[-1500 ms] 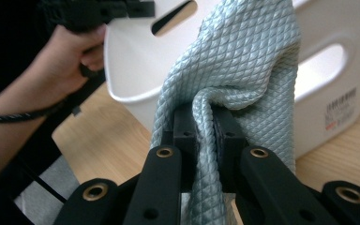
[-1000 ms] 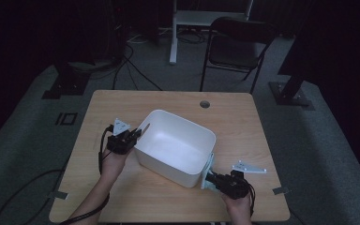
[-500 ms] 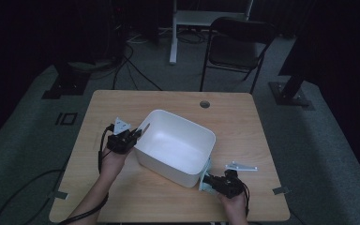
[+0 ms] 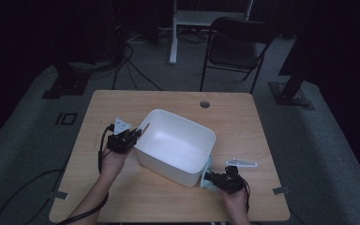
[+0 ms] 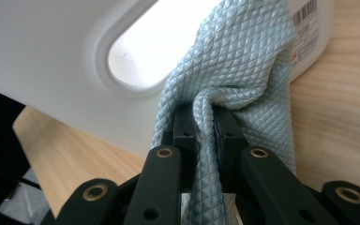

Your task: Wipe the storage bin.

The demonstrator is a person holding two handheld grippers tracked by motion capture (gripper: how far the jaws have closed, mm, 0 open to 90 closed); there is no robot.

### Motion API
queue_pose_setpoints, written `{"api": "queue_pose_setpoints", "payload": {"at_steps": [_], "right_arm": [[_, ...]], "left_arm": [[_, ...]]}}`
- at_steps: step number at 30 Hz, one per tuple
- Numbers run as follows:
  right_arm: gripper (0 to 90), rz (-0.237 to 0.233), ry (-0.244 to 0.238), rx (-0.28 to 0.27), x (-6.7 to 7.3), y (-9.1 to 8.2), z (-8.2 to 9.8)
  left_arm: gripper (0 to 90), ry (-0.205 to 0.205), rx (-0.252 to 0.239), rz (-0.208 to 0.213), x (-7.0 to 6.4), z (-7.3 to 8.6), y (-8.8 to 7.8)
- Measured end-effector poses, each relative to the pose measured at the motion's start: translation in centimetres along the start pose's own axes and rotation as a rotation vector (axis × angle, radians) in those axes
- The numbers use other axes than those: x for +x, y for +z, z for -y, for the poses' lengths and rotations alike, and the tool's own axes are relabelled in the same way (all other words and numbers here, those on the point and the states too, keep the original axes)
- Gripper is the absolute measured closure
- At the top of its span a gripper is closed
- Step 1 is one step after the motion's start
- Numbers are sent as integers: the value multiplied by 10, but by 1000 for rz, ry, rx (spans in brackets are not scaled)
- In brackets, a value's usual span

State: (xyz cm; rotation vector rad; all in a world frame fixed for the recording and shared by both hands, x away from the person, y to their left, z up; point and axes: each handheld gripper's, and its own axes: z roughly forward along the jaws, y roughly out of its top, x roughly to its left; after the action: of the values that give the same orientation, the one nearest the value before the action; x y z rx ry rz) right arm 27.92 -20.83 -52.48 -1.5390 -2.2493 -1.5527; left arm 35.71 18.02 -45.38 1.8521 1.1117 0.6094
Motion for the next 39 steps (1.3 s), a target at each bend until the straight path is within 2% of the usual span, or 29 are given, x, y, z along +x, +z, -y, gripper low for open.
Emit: {"api": "queue_pose_setpoints", "payload": {"at_steps": [5,8,12,16,18,22,24,27,29,33,35,37,39], "right_arm": [[827,4,1,-23,-2,-1,-5],[827,15,5,-3,-4,3,-3],[827,8,18,18,-8,5,-3],[827,13,14,-21,-9,-1,-12],[828,19,10,-18,-11,1,-12],[827,35,36,34,-18,12,-4],[827,29,39,37,-19,12,-6],[827,22,40,-12,-20,4,-13],[828,28,31,-9,-20,5,-15],[828,38,47,48,-26,15,-8],[828,34,50,57,-27,16,-9],[827,37,44,33,-26,12,-13],[827,35,46,-22,-26,6,-19]], "left_arm": [[850,13,-1,3,0,0,0],[850,9,-2,1,0,0,1],[850,6,-6,1,0,0,0],[851,13,-4,1,-1,0,0],[851,13,-4,0,-1,0,0],[851,13,-3,-3,-1,0,0],[851,14,-4,-3,-1,0,0],[851,19,-2,-1,-2,0,0],[850,17,2,-2,-2,-1,1],[850,18,2,-4,-2,-1,1],[850,17,1,-6,-2,0,0],[850,18,1,-6,-2,0,0],[850,22,2,-3,-3,0,1]]}}
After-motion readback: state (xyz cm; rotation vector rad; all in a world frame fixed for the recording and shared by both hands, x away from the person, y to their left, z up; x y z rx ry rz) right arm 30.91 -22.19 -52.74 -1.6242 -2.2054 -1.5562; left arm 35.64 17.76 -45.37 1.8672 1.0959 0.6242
